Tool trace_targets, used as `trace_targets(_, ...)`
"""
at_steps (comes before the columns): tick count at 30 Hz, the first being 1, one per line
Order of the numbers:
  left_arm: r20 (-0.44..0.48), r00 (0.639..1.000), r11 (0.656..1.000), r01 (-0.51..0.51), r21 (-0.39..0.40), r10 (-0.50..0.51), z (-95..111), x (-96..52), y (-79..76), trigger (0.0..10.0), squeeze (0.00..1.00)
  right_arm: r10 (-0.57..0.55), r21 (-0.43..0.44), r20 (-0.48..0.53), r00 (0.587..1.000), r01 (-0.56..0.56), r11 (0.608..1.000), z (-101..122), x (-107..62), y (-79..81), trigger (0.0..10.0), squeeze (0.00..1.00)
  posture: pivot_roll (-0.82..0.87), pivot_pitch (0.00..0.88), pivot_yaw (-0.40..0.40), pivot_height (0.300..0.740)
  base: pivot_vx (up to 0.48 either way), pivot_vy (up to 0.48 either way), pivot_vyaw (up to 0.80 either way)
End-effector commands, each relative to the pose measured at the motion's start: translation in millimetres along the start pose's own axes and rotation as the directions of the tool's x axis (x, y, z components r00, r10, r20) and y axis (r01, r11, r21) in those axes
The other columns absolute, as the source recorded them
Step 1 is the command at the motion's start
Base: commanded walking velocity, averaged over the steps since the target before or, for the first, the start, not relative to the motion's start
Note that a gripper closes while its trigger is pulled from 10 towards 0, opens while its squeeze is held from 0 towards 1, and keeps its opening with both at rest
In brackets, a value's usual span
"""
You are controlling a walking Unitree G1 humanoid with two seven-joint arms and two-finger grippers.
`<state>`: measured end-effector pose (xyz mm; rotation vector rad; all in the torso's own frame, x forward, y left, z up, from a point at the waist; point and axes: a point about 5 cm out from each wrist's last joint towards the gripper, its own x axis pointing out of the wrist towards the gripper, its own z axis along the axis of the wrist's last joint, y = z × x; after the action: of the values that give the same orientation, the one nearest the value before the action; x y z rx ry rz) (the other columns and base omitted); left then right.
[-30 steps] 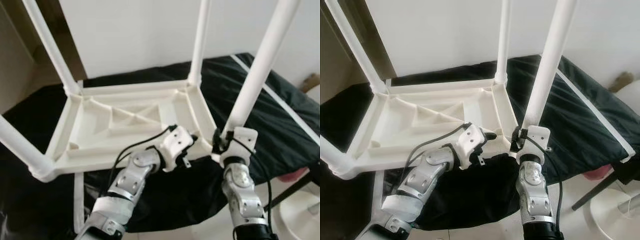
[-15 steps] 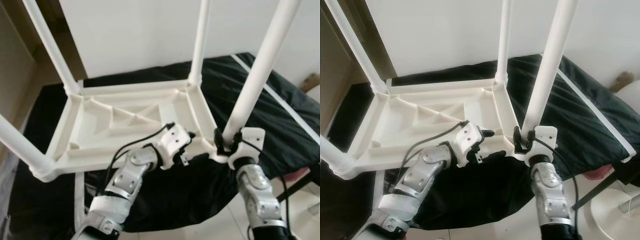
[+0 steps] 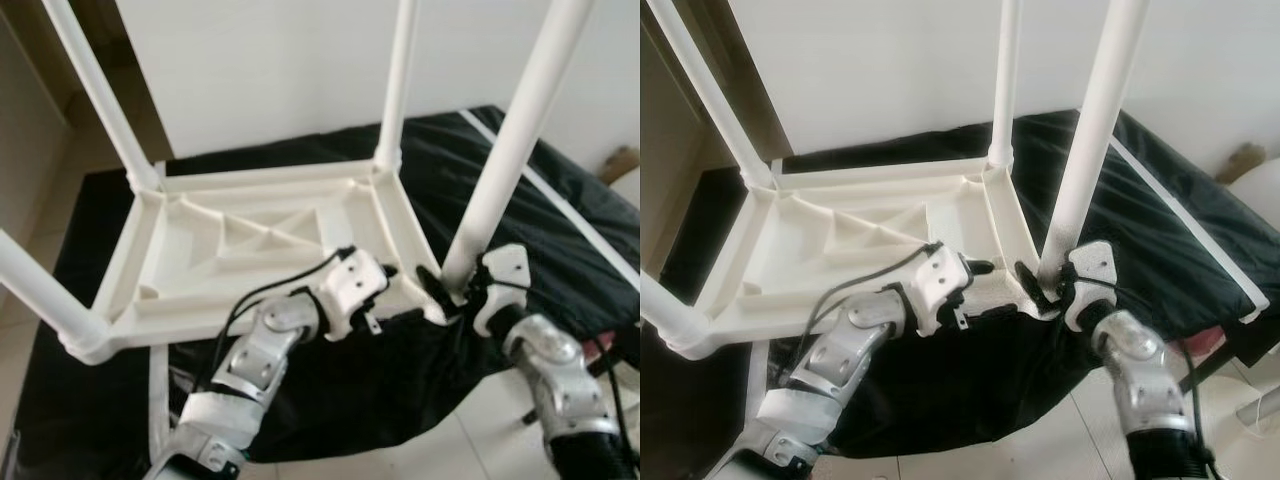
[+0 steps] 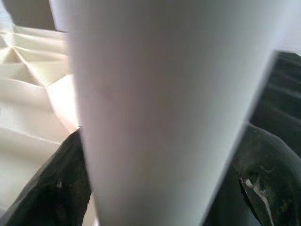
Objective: Building children table
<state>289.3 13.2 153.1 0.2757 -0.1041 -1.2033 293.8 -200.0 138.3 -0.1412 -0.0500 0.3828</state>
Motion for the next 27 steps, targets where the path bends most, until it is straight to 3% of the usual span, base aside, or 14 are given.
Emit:
trace_targets(1, 0.001, 1.0, 1.0, -0.001, 0.005, 0.001, 1, -0.3, 0.2, 10.0, 0.0, 0.025, 0.0, -0.019, 1.0, -0.025, 1.0, -5, 0.7, 1.1, 4.8, 0.0, -0.08, 0.0, 0.037, 0.74, 0.0, 0.0, 0.0)
trace_targets(2, 0.003, 1.0, 1.0, -0.005, 0.002, 0.005, 1, -0.3, 0.5, 10.0, 0.0, 0.036, 0.003, -0.018, 0.999, -0.036, 0.999, -5, 1.2, 0.8, 3.8, 0.0, -0.08, 0.0, 0.037, 0.74, 0.0, 0.0, 0.0)
trace_targets(3, 0.0, 1.0, 1.0, -0.007, -0.003, 0.007, 1, -0.8, 0.3, 10.0, 0.0, 0.046, 0.002, -0.021, 0.999, -0.046, 0.999, -6, 1.3, 1.0, 0.0, 0.0, -0.08, 0.0, 0.032, 0.74, 0.0, 0.0, 0.0)
trace_targets(14, -0.008, 1.0, 1.0, -0.006, -0.002, 0.006, 0, -2.5, 0.7, 10.0, 0.0, 0.091, 0.033, -0.058, 0.994, -0.089, 0.995, -17, -1.9, 1.7, 0.0, 0.0, -0.08, 0.0, 0.036, 0.74, 0.0, 0.0, 0.0)
trace_targets(15, -0.005, 1.0, 1.0, -0.004, -0.002, 0.004, 0, -2.1, 0.9, 10.0, 0.0, 0.082, 0.035, -0.064, 0.995, -0.08, 0.996, -19, -2.6, 1.7, 1.6, 0.0, -0.08, 0.0, 0.036, 0.74, 0.0, 0.0, 0.0)
trace_targets(17, -0.004, 1.0, 1.0, -0.003, -0.002, 0.003, 1, -1.9, 1.0, 10.0, 0.0, 0.077, 0.036, -0.067, 0.995, -0.075, 0.997, -19, -3.0, 1.7, 1.6, 0.0, -0.08, 0.0, 0.036, 0.74, 0.0, 0.0, 0.0)
trace_targets(18, -0.004, 1.0, 1.0, -0.002, -0.001, 0.002, 1, -1.7, 1.2, 10.0, 0.0, 0.071, 0.041, -0.069, 0.995, -0.068, 0.997, -20, -3.2, 2.6, 10.0, 0.0, -0.08, 0.0, 0.041, 0.74, 0.0, 0.0, 0.0)
trace_targets(27, -0.043, 0.999, 1.0, 0.014, 0.01, -0.014, -6, -1.2, -1.1, 10.0, 0.0, -0.05, -0.018, -0.163, 0.985, 0.047, 0.999, -38, -3.5, 21.4, 10.0, 0.0, -0.09, 0.0, 0.049, 0.74, 0.0, 0.0, 0.0)
